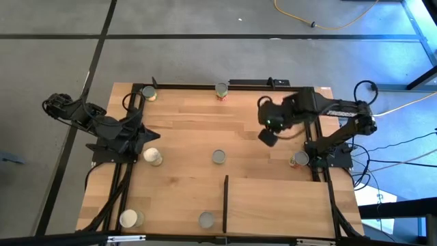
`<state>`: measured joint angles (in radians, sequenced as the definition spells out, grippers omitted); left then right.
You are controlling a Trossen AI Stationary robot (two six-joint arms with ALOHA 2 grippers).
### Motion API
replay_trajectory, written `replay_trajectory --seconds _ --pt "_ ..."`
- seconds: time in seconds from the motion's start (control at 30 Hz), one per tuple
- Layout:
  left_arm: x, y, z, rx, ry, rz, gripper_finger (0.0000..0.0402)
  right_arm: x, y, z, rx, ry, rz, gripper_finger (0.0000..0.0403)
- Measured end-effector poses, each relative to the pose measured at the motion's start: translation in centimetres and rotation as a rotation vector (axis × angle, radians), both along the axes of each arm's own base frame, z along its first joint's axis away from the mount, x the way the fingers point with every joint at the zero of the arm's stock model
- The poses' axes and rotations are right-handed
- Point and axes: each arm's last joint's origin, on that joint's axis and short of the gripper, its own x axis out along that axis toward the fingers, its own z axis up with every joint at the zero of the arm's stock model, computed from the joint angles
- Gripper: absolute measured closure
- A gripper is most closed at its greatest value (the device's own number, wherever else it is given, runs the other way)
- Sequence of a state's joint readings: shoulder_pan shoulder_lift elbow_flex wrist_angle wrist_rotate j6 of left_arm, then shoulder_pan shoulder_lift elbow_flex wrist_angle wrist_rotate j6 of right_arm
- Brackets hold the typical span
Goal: Pick and place cans onto a shelf
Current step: Put the canned tuna on the shelf
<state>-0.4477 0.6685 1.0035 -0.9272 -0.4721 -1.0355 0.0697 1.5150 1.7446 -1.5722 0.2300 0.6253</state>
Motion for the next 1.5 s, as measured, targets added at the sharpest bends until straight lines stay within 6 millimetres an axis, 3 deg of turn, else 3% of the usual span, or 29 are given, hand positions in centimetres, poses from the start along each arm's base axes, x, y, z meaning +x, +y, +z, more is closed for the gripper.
replay_trajectory --seconds 0.33,0.83,1.1,1.5 --pt "0.0 0.0 0.0 0.003 0.001 -0.001 0.0401 -1.5 7.7 0.3 0.108 -0.033 0.156 0.0391" --pt "0.0 -0.2 0.0 0.016 0.017 -0.073 0.0401 -5.8 15.2 0.2 0.266 -0.015 0.088 0.0391" --pt "0.0 -0.2 0.0 0.015 0.017 -0.072 0.0401 -8.5 18.0 -0.4 0.279 -0.024 0.004 0.0391" --pt "0.0 -0.1 0.0 0.020 0.014 -0.062 0.0401 -12.2 20.6 -4.2 0.254 0.085 -0.229 0.0391"
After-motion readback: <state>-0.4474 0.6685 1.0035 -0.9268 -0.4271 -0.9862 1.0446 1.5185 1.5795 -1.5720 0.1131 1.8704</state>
